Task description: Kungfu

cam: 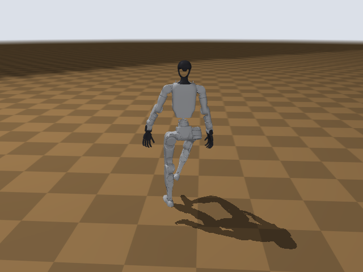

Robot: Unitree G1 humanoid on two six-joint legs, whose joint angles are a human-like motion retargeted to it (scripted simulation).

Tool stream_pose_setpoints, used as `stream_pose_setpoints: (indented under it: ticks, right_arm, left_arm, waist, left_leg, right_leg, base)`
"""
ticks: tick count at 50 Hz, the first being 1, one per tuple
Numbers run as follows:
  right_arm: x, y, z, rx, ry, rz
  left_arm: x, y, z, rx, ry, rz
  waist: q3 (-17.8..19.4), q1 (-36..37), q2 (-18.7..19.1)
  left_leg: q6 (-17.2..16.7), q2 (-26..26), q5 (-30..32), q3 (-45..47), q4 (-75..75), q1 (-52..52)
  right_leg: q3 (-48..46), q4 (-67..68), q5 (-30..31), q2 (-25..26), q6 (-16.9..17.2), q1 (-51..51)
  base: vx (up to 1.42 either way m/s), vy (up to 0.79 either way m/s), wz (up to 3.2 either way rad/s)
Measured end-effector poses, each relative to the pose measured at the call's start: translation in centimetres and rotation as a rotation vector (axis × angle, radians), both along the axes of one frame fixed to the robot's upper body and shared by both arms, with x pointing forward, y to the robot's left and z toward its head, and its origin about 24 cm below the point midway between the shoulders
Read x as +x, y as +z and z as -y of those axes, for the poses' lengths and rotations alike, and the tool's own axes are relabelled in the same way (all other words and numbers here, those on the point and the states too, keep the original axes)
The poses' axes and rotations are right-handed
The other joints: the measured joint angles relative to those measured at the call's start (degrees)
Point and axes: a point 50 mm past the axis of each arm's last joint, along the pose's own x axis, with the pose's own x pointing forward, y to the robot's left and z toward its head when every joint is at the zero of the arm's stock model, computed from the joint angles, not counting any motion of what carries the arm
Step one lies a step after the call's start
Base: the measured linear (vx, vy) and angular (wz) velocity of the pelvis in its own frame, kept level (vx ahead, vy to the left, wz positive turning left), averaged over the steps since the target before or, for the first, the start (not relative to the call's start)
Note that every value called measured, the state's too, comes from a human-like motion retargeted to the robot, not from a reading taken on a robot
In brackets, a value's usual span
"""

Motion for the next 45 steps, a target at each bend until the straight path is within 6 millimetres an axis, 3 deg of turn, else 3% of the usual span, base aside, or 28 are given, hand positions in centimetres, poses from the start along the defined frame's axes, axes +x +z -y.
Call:
stream_pose_setpoints:
  ticks: [4,8,11,13,15,17,18,20,21,23,25,27,28,30,31,32,35,38,41,45]
  right_arm:
    - [0.2,0.2,0.7,-0.04,-0.038,0.027]
    - [0.8,0.8,1.7,-0.083,-0.085,0.125]
    - [1.1,1.6,2.5,-0.139,-0.119,0.235]
    - [1.9,2.4,3.2,-0.178,-0.136,0.341]
    - [3.9,3.7,4.1,-0.205,-0.16,0.485]
    - [5.8,4.8,3.7,-0.16,-0.195,0.622]
    - [6.6,5.4,3.5,-0.121,-0.213,0.687]
    - [7.7,6.3,2.9,-0.005,-0.252,0.777]
    - [8.0,6.7,2.6,0.071,-0.272,0.809]
    - [8.7,7.5,1.8,0.219,-0.277,0.865]
    - [9.0,8.0,0.4,0.356,-0.265,0.904]
    - [9.7,9.2,0.2,0.431,-0.24,0.968]
    - [9.7,9.7,0.2,0.464,-0.234,0.993]
    - [9.1,10.4,-0.1,0.515,-0.226,1.018]
    - [9.0,10.7,-0.1,0.529,-0.224,1.033]
    - [9.2,11.0,-0.1,0.538,-0.22,1.051]
    - [11.3,12.4,0.2,0.54,-0.176,1.139]
    - [14.1,13.7,0.4,0.543,-0.137,1.21]
    - [14.9,14.6,0.8,0.546,-0.128,1.258]
    - [14.8,16.6,2.1,0.508,-0.144,1.376]
  left_arm:
    - [0.5,-0.6,1.3,-0.004,0.115,0.071]
    - [1.9,-0.9,2.2,0.004,0.435,0.331]
    - [3.4,0.3,0.1,0.068,0.706,0.609]
    - [4.5,2.1,-2.5,0.098,0.9,0.811]
    - [7.1,5.0,-5.6,0.026,1.089,1.044]
    - [10.8,10.1,-9.6,-0.149,1.24,1.345]
    - [13.0,13.4,-11.3,-0.278,1.287,1.517]
    - [17.8,21.2,-13.3,-0.621,1.299,1.857]
    - [20.7,25.4,-13.1,-0.842,1.254,1.987]
    - [25.1,33.4,-11.0,-1.337,1.104,2.143]
    - [28.1,40.4,-7.0,-1.88,0.881,2.114]
    - [30.0,44.9,-1.2,-2.419,0.627,1.855]
    - [30.7,46.5,2.2,2.62,-0.501,-1.639]
    - [31.3,48.2,8.9,2.861,-0.296,-1.186]
    - [31.4,48.7,12.1,2.954,-0.209,-1.012]
    - [31.1,49.3,15.3,-3.017,0.119,0.844]
    - [29.4,50.6,23.2,-3.022,-0.093,0.483]
    - [28.2,49.9,27.9,-2.97,-0.143,0.196]
    - [28.0,48.0,30.0,-2.893,-0.117,0.05]
    - [27.7,46.6,30.6,-2.744,-0.225,0.17]
  waist:
    - [1.0,0.2,-1.1]
    - [0.9,0.6,-0.9]
    - [0.2,1.5,0.7]
    - [1.5,-0.9,1.5]
    - [2.4,-5.5,0.7]
    - [2.6,-7.2,0.3]
    - [2.0,-7.5,0.0]
    - [0.7,-3.9,-1.5]
    - [-0.1,-1.3,-3.3]
    - [-1.0,1.3,-5.7]
    - [0.6,3.6,-5.1]
    - [0.8,2.7,-4.4]
    - [0.4,1.5,-3.5]
    - [-1.5,-1.5,-1.1]
    - [-1.8,-3.7,0.1]
    - [-1.4,-5.6,1.2]
    - [4.2,-9.7,3.0]
    - [9.7,-12.3,3.8]
    - [11.3,-12.2,4.4]
    - [11.8,-9.8,4.3]
  left_leg:
    - [-1.0,-1.3,-1.9,1.9,3.1,0.6]
    - [-3.3,-2.7,2.3,4.3,0.1,4.1]
    - [-9.6,-3.6,11.1,4.9,-2.9,7.4]
    - [-15.8,-4.5,17.9,6.0,-3.4,9.8]
    - [-17.3,-10.2,24.3,13.2,-0.5,6.0]
    - [-17.3,-10.6,25.0,22.9,7.7,-1.9]
    - [-17.3,-10.4,26.0,25.2,11.4,-6.0]
    - [-17.3,-9.0,20.5,20.8,17.0,-10.6]
    - [-17.3,-5.4,18.2,20.3,16.7,-11.4]
    - [-17.3,2.2,18.1,18.8,12.0,-10.4]
    - [-13.1,14.6,18.6,18.3,7.2,-5.1]
    - [-2.2,18.5,21.1,24.6,0.9,-3.0]
    - [-1.1,19.2,22.9,26.6,-3.9,-1.8]
    - [-3.1,19.5,24.5,27.9,-11.8,-1.0]
    - [-2.5,19.7,25.0,27.8,-13.3,-1.8]
    - [-1.9,19.9,25.1,28.3,-14.1,-2.3]
    - [1.0,21.8,23.2,37.3,-13.6,0.6]
    - [-3.1,23.2,26.1,46.6,-16.5,7.0]
    - [-6.6,24.2,29.0,48.3,-16.4,10.6]
    - [-6.8,23.3,33.1,47.4,-16.8,11.5]
  right_leg:
    - [2.4,-6.1,3.0,1.7,0.0,2.8]
    - [8.2,-22.2,10.2,5.0,0.0,12.8]
    - [15.6,-43.7,19.2,6.7,0.0,26.7]
    - [19.2,-60.1,27.2,3.6,0.0,37.5]
    - [20.6,-65.6,20.2,-6.0,0.0,40.5]
    - [17.0,-63.0,10.8,-13.5,-2.4,39.3]
    - [15.4,-61.8,8.0,-14.7,-6.1,37.9]
    - [17.3,-59.8,2.0,-15.3,-11.2,34.9]
    - [18.9,-57.6,0.0,-15.3,-12.8,32.4]
    - [20.9,-53.0,-4.2,-14.3,-15.6,29.4]
    - [19.0,-51.4,-8.0,-8.7,-20.3,33.2]
    - [19.3,-50.0,-9.4,-9.2,-20.5,33.6]
    - [19.1,-48.3,-10.6,-9.1,-20.5,33.4]
    - [17.1,-46.2,-12.6,-9.3,-20.2,33.5]
    - [15.0,-45.7,-13.1,-10.1,-20.1,33.9]
    - [13.2,-45.4,-13.5,-10.7,-20.0,34.5]
    - [10.6,-45.7,-13.6,-11.1,-20.1,37.1]
    - [10.7,-45.3,-13.6,-10.8,-19.7,39.6]
    - [12.2,-45.4,-13.2,-10.4,-19.1,41.0]
    - [13.7,-46.5,-11.9,-10.9,-17.9,41.5]
  base:
    - [0.09,-0.12,-0.11]
    - [0.22,0.01,-0.27]
    - [0.33,0.29,-0.09]
    - [0.13,0.39,1.32]
    - [-0.41,0.89,2.52]
    - [-0.84,1.21,1.92]
    - [-0.54,0.51,1.04]
    - [0.1,-0.5,0.08]
    - [0.33,-1.09,-0.24]
    - [0.22,-1.08,-0.18]
    - [0.19,-0.69,-0.89]
    - [0.12,0.04,-0.06]
    - [0.25,0.21,0.66]
    - [0.34,0.19,1.13]
    - [0.17,0.16,1.5]
    - [-0.09,0.17,1.47]
    - [-0.29,0.33,0.59]
    - [-0.05,0.36,-0.28]
    - [0.26,0.29,-0.66]
    - [0.17,0.26,-0.54]
